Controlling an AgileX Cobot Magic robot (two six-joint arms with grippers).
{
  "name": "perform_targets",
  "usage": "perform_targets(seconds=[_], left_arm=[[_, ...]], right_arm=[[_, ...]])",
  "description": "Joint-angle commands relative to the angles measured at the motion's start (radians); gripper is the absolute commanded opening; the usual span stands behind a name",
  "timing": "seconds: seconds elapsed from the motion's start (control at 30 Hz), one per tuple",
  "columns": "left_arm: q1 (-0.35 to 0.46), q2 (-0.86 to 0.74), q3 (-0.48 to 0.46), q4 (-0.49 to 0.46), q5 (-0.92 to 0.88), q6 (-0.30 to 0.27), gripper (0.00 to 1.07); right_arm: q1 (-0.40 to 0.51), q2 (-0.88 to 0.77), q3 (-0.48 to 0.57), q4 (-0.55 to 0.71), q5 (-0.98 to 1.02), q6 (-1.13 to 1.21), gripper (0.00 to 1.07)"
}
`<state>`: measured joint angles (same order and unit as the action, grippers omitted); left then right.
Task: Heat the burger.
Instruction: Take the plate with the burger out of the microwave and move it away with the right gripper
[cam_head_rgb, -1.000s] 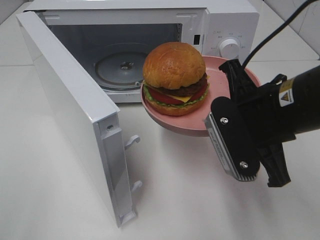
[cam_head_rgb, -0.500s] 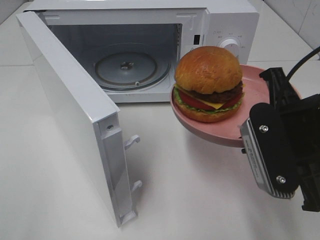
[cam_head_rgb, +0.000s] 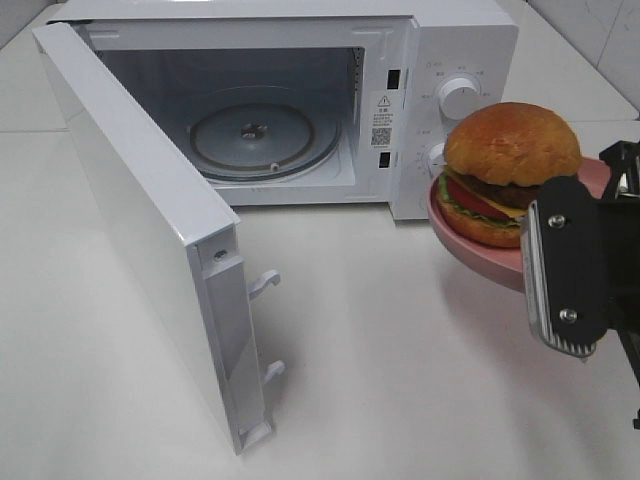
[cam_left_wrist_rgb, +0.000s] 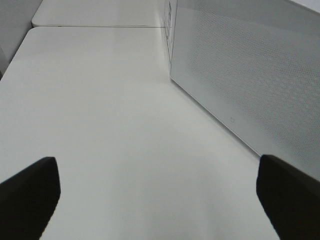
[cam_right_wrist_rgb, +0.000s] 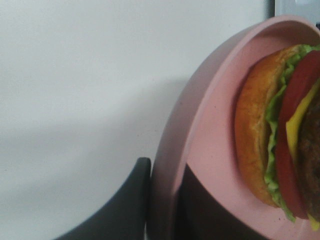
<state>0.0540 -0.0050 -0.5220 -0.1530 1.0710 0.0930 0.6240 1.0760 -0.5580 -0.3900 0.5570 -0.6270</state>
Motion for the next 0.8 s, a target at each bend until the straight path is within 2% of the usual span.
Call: perform_targets(seconds=[0.03, 0.2, 0.4, 0.47, 0.8], left_arm=[[0.003, -0.004, 0.001, 0.003, 0.000, -0.002, 1.00], [0.003, -0.004, 0.001, 0.003, 0.000, -0.002, 1.00], [0.003, -0.004, 0.001, 0.003, 0.000, -0.002, 1.00], [0.003, -0.004, 0.001, 0.003, 0.000, -0.002, 1.00], [0.003, -0.004, 0.001, 0.003, 0.000, -0.002, 1.00]], right_arm=[[-0.006, -0.017, -0.007, -0.104, 0.016, 0.125, 0.00], [-0.006, -0.017, -0.007, -0.190, 0.096, 0.292, 0.00], [-0.006, -0.017, -0.007, -0.233, 0.159, 0.458, 0.00], [-0.006, -0.017, -0.007, -0.269, 0.192, 0.577, 0.00], [-0.007, -0.017, -0.007, -0.292, 0.230, 0.781, 0.00]])
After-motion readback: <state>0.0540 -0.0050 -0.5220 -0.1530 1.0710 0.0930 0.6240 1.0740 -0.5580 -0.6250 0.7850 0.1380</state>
